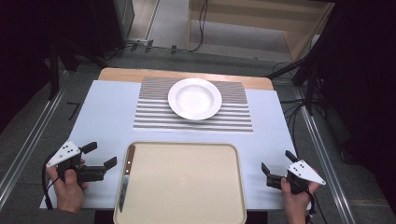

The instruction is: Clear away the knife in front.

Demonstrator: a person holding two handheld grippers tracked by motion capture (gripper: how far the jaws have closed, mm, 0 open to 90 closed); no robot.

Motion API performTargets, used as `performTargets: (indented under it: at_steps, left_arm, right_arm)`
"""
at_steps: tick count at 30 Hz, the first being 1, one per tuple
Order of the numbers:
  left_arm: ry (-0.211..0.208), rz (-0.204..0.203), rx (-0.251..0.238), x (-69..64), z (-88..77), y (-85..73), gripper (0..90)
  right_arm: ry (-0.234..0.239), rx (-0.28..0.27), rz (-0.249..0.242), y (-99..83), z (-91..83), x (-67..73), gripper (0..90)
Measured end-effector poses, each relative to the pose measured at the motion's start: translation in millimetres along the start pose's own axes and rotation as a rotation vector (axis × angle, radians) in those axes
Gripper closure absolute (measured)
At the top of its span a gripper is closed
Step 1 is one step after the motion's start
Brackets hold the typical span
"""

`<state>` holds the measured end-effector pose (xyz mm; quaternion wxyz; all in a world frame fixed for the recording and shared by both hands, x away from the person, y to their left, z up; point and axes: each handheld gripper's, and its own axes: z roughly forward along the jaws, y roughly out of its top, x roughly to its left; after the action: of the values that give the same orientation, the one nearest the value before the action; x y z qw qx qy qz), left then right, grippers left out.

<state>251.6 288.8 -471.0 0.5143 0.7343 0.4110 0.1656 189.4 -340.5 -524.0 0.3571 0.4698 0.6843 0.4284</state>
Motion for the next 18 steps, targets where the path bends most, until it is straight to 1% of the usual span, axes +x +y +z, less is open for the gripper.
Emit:
performTargets:
  at_steps: [8, 18]
  left_arm:
    - [0.035, -0.032, -0.019, 12.1, -10.3, -4.1, 0.0]
    - [0.08, -0.06, -0.029, 25.1, -23.3, -10.2, 0.0]
  right_arm:
    - [0.001, -0.001, 0.001, -0.1, -0.1, -0.2, 0.0]
    - [0.003, -0.007, 0.002, -0.2, -0.1, -0.7, 0.0]
